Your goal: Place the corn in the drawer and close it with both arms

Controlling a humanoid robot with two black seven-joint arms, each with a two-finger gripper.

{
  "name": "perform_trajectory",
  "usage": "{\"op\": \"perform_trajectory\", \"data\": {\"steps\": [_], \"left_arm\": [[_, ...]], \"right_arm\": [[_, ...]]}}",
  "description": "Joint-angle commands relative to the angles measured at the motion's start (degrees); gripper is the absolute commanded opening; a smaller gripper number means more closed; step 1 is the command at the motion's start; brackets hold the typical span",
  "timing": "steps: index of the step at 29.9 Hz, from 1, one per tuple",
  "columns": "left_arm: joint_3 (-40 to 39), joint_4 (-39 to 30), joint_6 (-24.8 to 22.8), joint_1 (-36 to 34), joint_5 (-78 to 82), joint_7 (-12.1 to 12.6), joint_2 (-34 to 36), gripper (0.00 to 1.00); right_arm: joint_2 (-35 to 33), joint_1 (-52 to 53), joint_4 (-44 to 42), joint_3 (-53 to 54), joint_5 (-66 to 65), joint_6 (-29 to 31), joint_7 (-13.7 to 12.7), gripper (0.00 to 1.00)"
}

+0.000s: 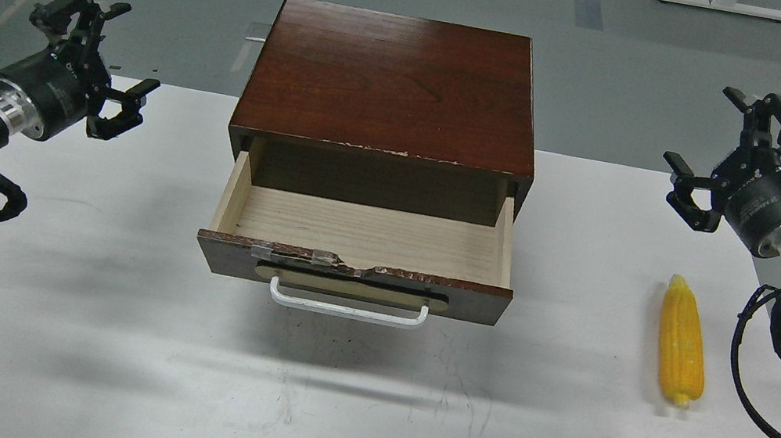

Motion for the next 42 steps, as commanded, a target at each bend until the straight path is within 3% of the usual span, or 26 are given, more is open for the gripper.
{"op": "perform_trajectory", "data": {"steps": [1, 5, 42], "left_arm": [[0.0, 0.1, -0.6, 0.4, 0.0, 0.0, 0.1, 0.98], [0.0, 0.1, -0.6, 0.5, 0.0, 0.0, 0.1, 0.98], [0.0, -0.1, -0.6, 1.1, -0.3, 0.0, 1.5, 0.98]], "right_arm": [[0.2, 0.0, 0.0, 0.7, 0.8, -0.6, -1.0, 0.99], [0.3, -0.1, 0.0, 0.7, 1.2, -1.3, -1.9, 0.99], [0.3, -3.2, 1.9, 0.5, 0.5, -1.6, -1.3, 1.00]]}}
